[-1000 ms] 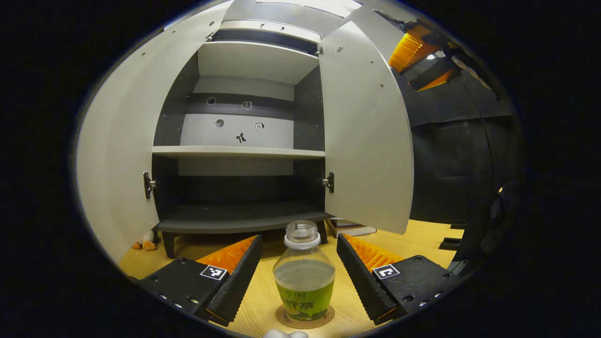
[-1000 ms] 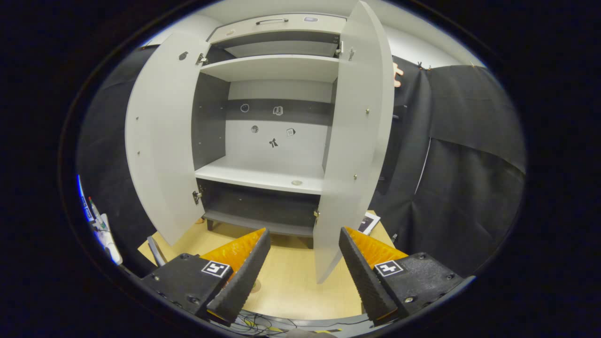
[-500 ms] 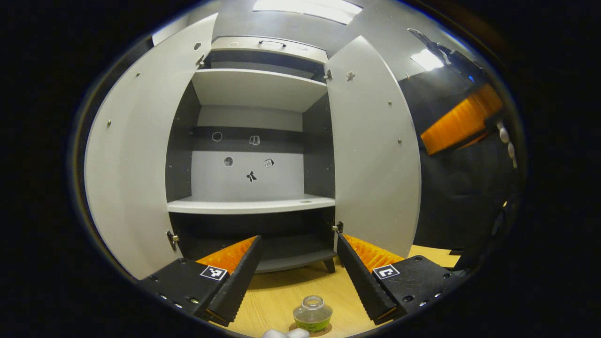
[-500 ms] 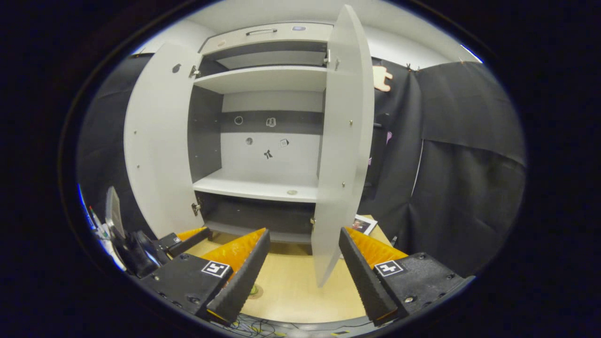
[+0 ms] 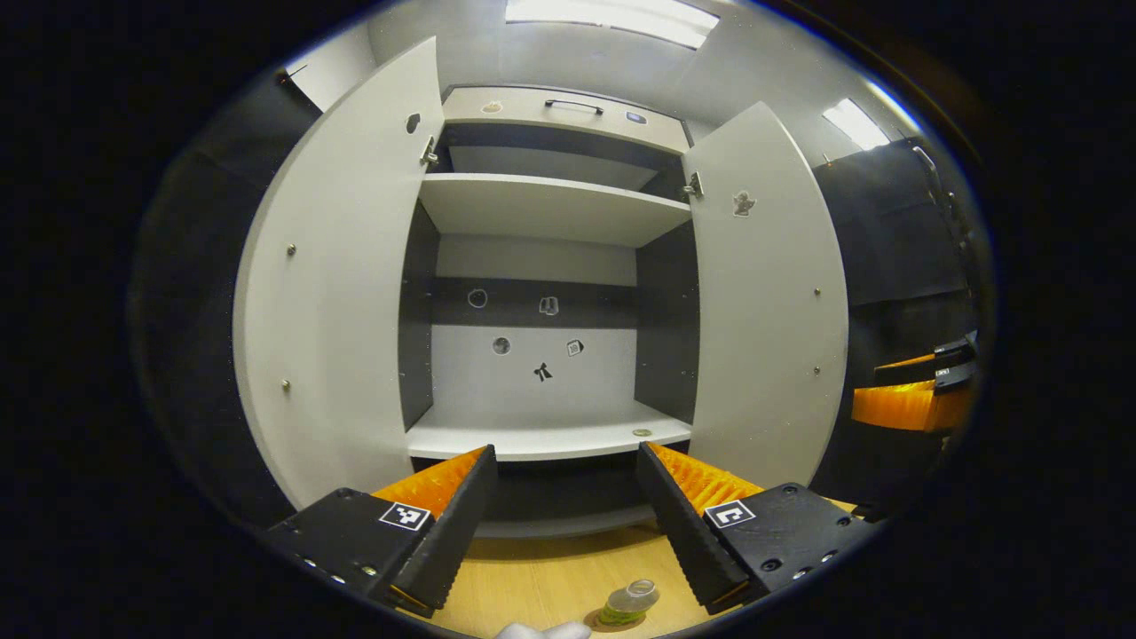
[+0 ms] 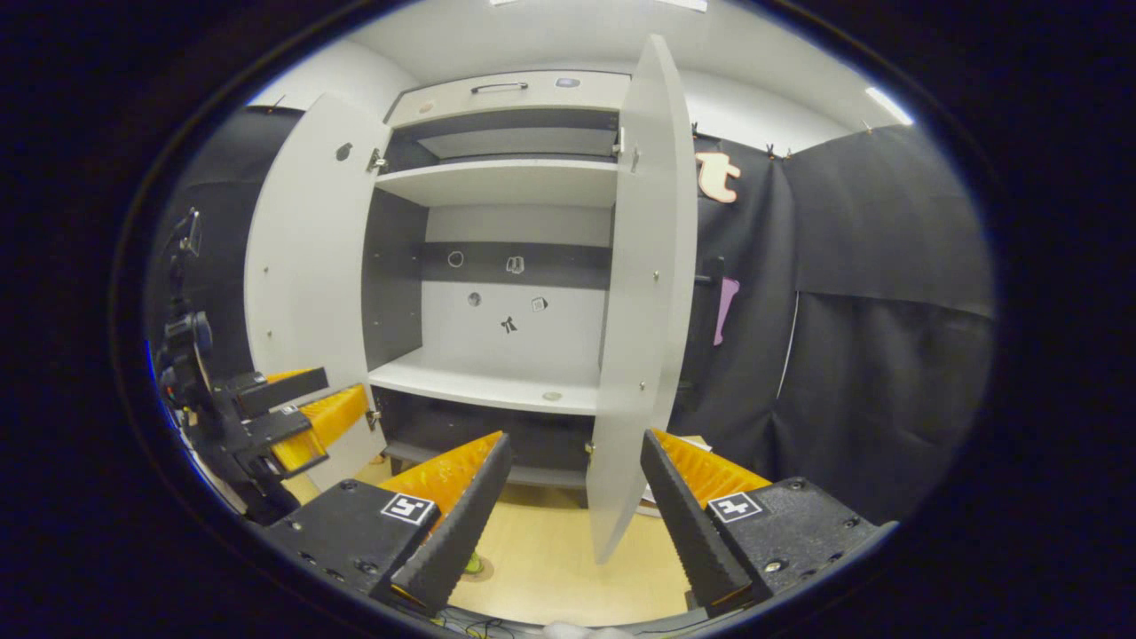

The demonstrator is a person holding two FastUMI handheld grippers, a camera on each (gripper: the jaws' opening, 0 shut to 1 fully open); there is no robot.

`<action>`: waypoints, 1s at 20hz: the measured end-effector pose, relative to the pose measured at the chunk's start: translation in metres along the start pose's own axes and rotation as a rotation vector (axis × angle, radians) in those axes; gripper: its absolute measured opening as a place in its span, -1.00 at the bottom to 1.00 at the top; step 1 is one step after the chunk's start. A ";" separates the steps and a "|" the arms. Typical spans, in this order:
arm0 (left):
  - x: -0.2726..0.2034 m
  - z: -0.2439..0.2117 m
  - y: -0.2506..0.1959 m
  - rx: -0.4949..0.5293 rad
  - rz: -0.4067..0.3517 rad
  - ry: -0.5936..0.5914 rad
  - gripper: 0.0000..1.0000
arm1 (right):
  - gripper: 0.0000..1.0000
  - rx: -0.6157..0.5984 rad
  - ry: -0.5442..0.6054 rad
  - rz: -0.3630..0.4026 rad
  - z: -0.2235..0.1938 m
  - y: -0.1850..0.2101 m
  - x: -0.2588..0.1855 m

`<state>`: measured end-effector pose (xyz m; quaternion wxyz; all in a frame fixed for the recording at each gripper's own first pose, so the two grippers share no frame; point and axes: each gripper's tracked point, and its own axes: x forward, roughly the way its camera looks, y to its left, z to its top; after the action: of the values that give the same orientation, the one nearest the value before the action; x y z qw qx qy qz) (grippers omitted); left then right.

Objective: Grasp the bottle in the cabinet with the left hand and place it on the coaster, then close the right door with the right hand and the left door with the left hand.

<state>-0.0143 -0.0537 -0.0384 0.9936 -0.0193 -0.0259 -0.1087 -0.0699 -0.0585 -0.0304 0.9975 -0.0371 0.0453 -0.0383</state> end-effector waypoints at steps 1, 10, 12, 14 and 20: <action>-0.005 0.004 0.010 0.006 0.025 -0.004 0.92 | 0.94 0.010 -0.007 -0.002 0.001 -0.004 0.001; -0.056 0.008 0.020 0.059 0.180 0.051 0.93 | 0.90 0.099 0.010 -0.020 -0.008 -0.084 0.014; -0.060 0.012 0.010 0.039 0.206 0.054 0.93 | 0.90 0.128 0.002 -0.037 0.000 -0.121 0.021; -0.065 0.019 -0.003 0.030 0.228 0.048 0.93 | 0.90 0.157 -0.007 -0.042 0.009 -0.153 0.030; -0.080 0.030 -0.033 0.052 0.323 0.041 0.93 | 0.94 0.172 -0.065 0.002 0.048 -0.208 0.067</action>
<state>-0.1010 -0.0671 -0.0118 0.9986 0.0049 -0.0048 0.0528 -0.0145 -0.2677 0.0276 0.9980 0.0476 0.0094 -0.0401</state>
